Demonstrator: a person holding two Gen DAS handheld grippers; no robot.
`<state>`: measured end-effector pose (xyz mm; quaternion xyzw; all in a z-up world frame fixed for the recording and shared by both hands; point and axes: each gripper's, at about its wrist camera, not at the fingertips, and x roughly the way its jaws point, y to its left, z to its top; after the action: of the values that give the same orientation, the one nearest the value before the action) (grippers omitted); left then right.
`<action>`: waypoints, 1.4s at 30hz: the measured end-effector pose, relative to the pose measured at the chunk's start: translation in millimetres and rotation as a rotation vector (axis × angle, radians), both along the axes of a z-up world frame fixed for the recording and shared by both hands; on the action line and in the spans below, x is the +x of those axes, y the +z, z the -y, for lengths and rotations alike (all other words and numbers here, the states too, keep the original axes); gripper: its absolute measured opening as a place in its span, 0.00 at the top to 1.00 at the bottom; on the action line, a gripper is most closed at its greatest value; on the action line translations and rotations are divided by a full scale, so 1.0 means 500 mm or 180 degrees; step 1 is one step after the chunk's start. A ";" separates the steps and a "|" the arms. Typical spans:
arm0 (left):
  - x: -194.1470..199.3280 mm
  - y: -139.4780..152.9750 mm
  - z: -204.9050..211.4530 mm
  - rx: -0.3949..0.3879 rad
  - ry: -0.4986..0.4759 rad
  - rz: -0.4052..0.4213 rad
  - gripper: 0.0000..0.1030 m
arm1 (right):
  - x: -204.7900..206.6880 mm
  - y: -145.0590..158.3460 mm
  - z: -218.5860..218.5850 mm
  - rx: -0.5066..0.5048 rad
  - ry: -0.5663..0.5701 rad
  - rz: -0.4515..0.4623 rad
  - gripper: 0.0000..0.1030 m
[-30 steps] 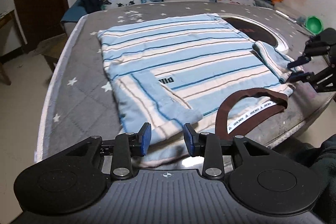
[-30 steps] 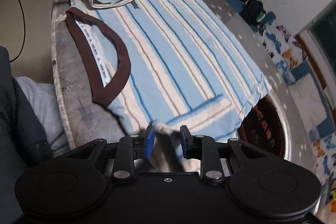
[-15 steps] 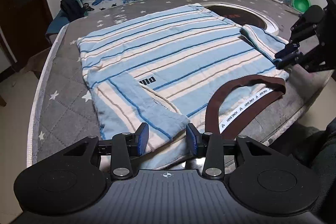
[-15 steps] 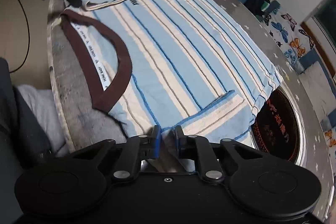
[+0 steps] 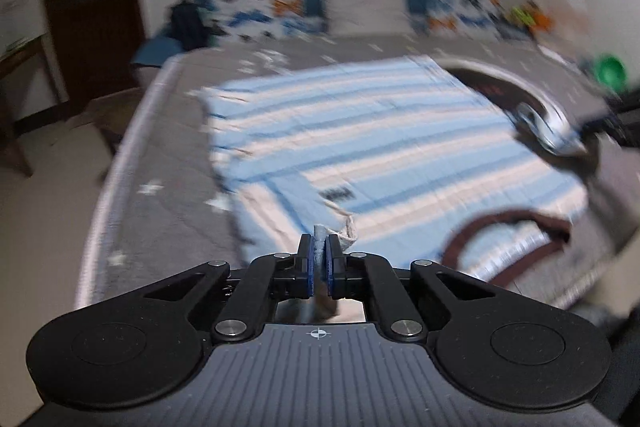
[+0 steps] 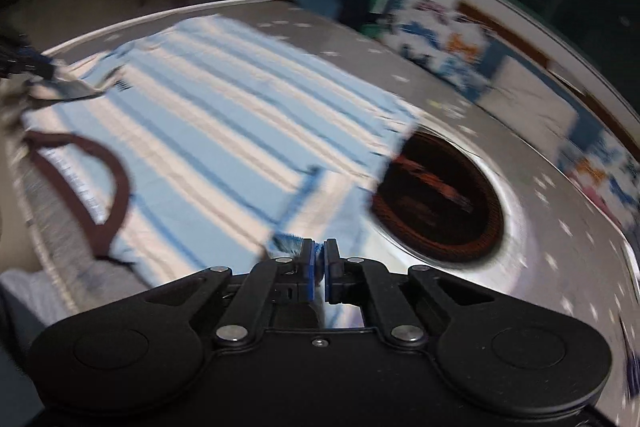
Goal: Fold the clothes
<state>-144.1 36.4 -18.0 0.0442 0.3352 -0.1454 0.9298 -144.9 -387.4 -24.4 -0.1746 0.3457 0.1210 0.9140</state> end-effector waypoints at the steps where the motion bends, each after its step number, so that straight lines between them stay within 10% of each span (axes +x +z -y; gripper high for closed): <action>1: 0.000 0.003 -0.016 -0.0044 0.0113 0.0020 0.94 | -0.002 0.000 0.018 0.0037 -0.0115 0.0013 0.95; 12: 0.005 -0.008 -0.185 -0.0417 0.1250 -0.0048 0.94 | 0.001 -0.055 0.167 0.0774 -0.1067 -0.0202 0.94; 20: 0.014 -0.033 -0.239 -0.0615 0.1502 -0.0264 0.90 | -0.004 -0.067 0.197 0.1060 -0.1223 -0.0276 0.57; 29: -0.003 0.001 -0.250 -0.0445 0.1565 -0.0076 0.77 | -0.005 -0.084 0.199 0.1201 -0.1190 -0.0379 0.54; 36: 0.002 0.021 -0.214 -0.0430 0.1411 -0.0017 0.66 | 0.000 -0.094 0.184 0.0965 -0.1183 -0.0379 0.57; 42: 0.017 0.019 -0.156 -0.0344 0.1137 -0.0011 0.62 | -0.002 -0.095 0.175 0.0939 -0.1138 -0.0334 0.85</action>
<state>-135.8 114.6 -8.3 -0.0662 0.3311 0.0042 0.9413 -145.8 -475.0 -71.8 0.0314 0.3967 0.0153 0.9173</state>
